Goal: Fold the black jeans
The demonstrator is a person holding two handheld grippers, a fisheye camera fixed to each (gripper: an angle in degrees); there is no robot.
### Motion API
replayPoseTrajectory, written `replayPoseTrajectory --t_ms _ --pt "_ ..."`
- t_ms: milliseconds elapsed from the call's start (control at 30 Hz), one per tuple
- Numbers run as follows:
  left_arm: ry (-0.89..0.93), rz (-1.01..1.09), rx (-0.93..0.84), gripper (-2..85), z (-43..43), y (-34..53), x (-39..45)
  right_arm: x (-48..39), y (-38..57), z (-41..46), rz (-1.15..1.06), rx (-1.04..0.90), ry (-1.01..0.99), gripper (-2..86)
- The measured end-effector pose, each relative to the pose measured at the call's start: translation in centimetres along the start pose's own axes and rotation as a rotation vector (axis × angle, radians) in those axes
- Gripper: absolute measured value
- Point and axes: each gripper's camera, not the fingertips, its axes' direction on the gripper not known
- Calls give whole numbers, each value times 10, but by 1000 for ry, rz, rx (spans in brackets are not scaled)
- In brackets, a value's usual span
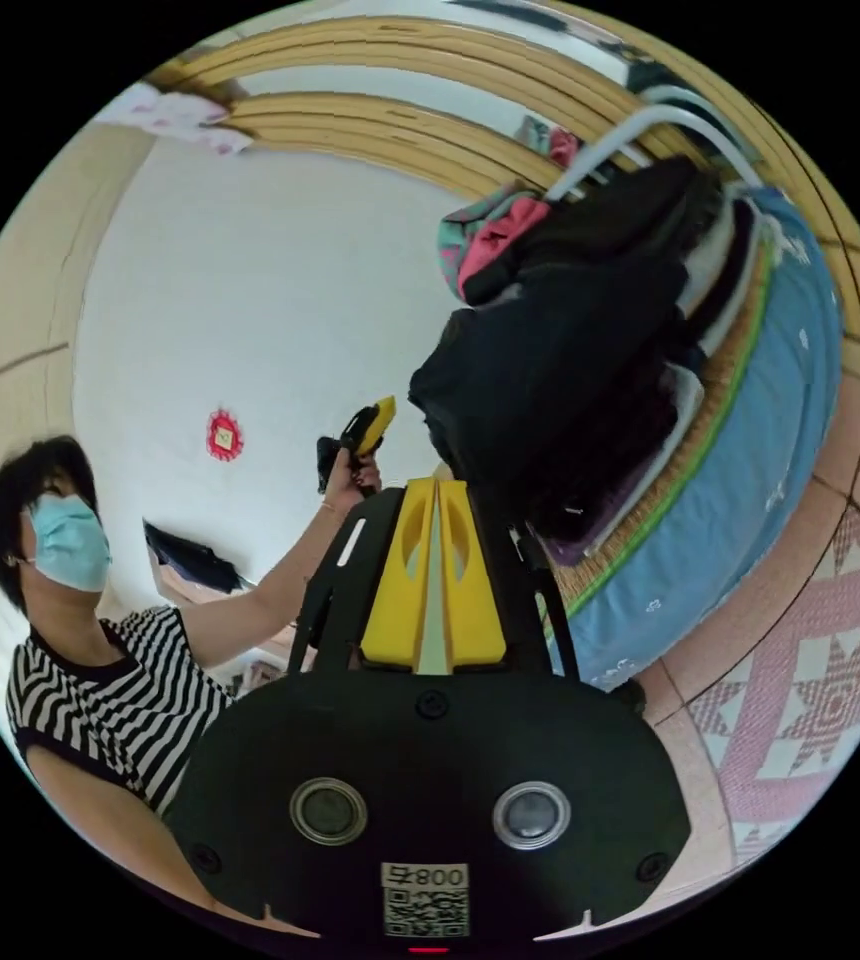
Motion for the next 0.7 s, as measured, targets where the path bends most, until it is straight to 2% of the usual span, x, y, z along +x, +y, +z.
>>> replayPoseTrajectory --t_ms 67,167,267,400,500,700 --pt "-195 18 -43 0 22 -17 0 -28 -21 20 -85 -44 69 6" --pt "-269 22 -117 -1 44 -28 -12 -63 -49 64 -213 -109 161 2" --pt "-346 3 -135 -1 58 -29 -24 -62 -66 118 -244 -155 331 1" --pt "-351 -75 -124 -1 69 -30 -45 -35 -67 203 -224 -306 425 0" --pt "-413 -59 -150 -1 80 -32 -51 -33 -54 224 -250 -279 417 0" --pt "-330 -102 -110 0 87 -28 -59 -26 -33 232 -249 -249 399 0"
